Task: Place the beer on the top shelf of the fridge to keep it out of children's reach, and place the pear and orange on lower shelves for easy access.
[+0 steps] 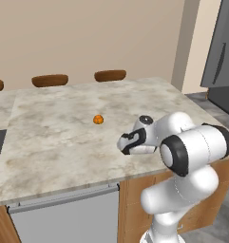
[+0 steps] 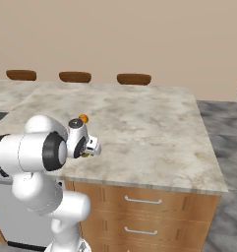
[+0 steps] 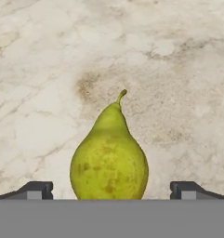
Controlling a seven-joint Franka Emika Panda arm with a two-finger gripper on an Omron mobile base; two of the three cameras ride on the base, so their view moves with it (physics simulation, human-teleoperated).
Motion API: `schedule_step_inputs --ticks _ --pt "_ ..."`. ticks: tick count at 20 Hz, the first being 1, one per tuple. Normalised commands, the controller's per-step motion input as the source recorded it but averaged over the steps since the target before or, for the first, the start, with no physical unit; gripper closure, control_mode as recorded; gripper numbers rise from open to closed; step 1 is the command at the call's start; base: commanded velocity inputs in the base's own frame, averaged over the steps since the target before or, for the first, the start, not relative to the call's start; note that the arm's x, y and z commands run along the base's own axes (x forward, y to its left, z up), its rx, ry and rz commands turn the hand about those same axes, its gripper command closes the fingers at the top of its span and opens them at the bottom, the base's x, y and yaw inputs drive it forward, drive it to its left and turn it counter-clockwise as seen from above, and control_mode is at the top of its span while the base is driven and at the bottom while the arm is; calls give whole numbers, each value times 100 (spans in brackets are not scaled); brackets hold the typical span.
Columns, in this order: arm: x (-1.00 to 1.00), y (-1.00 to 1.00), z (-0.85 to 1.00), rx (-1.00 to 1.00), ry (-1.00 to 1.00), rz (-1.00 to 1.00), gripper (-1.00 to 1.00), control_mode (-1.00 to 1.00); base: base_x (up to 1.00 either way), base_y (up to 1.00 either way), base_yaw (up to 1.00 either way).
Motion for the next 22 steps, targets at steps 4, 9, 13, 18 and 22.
schedule_step_inputs --ticks 4,9,13,18,22 --pt "14 0 -13 0 0 0 -100 -100 0 0 0" --pt "10 0 -18 0 3 -1 -100 -100 0 0 0" --pt "0 0 -24 0 8 -2 100 -100 0 0 0" --pt "2 4 -22 0 7 -3 100 -100 0 0 0" --pt "0 3 -19 0 5 -1 100 -100 0 0 0"
